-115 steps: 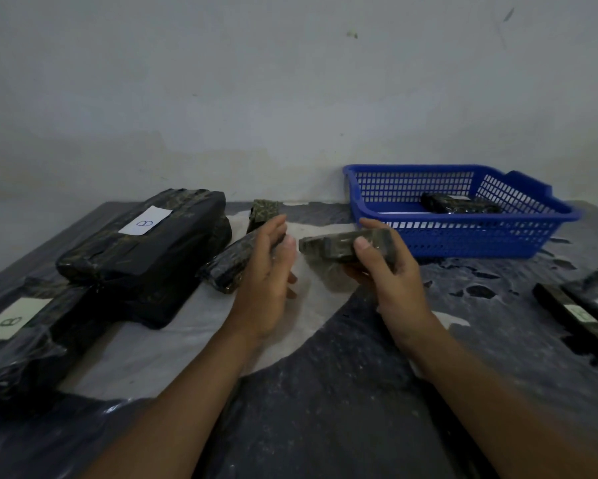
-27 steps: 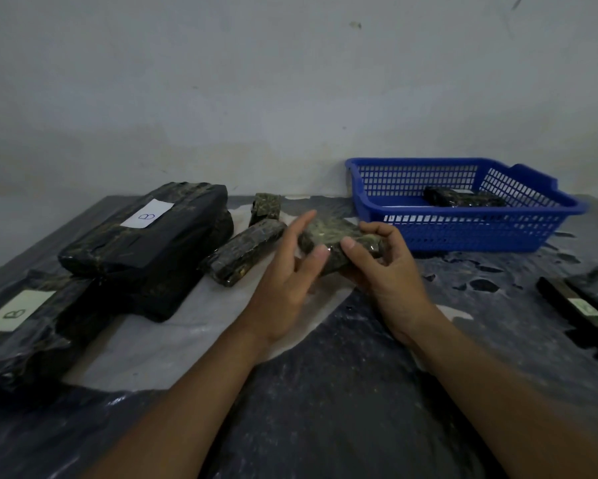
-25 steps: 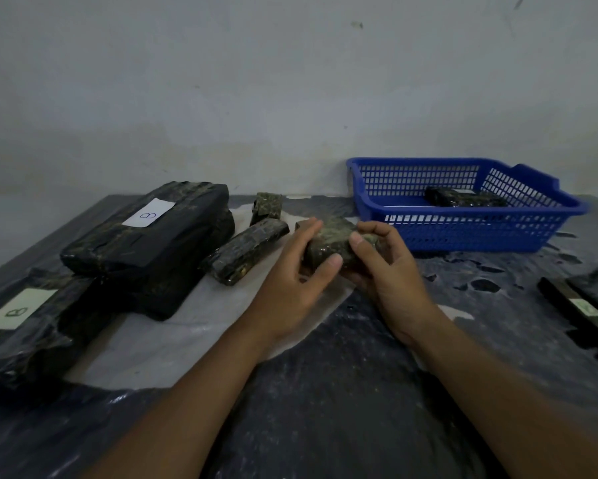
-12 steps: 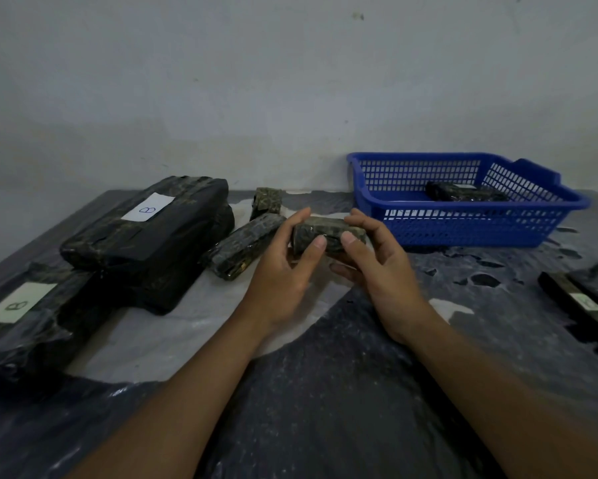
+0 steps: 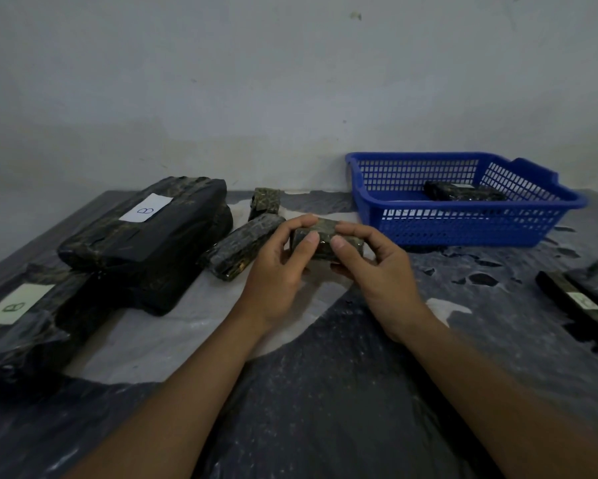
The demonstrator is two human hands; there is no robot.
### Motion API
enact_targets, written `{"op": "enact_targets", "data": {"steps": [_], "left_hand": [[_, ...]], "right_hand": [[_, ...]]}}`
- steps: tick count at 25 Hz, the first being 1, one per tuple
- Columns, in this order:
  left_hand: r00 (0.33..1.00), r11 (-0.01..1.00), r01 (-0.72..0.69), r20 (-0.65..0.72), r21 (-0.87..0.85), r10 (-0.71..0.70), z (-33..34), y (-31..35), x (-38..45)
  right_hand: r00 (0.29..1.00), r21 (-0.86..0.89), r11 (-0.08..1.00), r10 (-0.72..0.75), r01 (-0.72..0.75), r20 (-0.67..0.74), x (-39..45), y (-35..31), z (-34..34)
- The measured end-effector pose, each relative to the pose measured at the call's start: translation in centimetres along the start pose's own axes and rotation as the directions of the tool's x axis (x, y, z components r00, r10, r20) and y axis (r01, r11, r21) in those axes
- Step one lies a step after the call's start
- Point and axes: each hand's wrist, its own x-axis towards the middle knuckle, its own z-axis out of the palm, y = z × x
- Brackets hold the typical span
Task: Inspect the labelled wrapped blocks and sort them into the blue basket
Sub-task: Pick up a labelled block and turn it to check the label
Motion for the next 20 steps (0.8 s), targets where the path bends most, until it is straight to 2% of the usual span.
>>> {"op": "enact_targets", "data": {"steps": [8,12,13,15,17,19,20], "left_hand": [[1.000,0.999,0.007,0.001,0.033,-0.007,-0.1,-0.4,0.2],[1.000,0.997,-0.012,0.014,0.079,0.011,-0.2,-0.4,0.2],[1.000,0.996,-0.022,0.005,0.089,0.022,-0.1,-0.5,0.2],[0.998,0.992,-0.058,-0.009,0.116,0.059,0.1,-0.5,0.1],[0.995,0.982,-0.099,0.015,0.159,0.098,0.3,-0.3,-0.2],[0.995,0.987,-0.098,0.023,0.124,0.096,0.3,0.2,-0.4],[0.996,0.991,-0.085,0.008,0.103,0.084,0.3,0.4,-0.5]], "right_hand": [[1.000,-0.008,1.000,0.000,0.000,0.027,0.1,0.1,-0.3],[0.999,-0.085,0.996,-0.018,0.021,0.040,0.2,0.5,-0.5],[0.998,-0.126,0.992,-0.020,0.028,0.060,0.2,0.5,-0.7],[0.988,-0.323,0.940,-0.066,0.108,0.137,0.1,0.5,-1.3],[0.970,-0.541,0.811,-0.128,0.223,0.209,0.0,0.4,-1.6],[0.969,-0.620,0.744,-0.183,0.247,0.167,0.2,0.5,-1.6],[0.978,-0.606,0.768,-0.187,0.205,0.093,0.3,0.4,-1.5]]}}
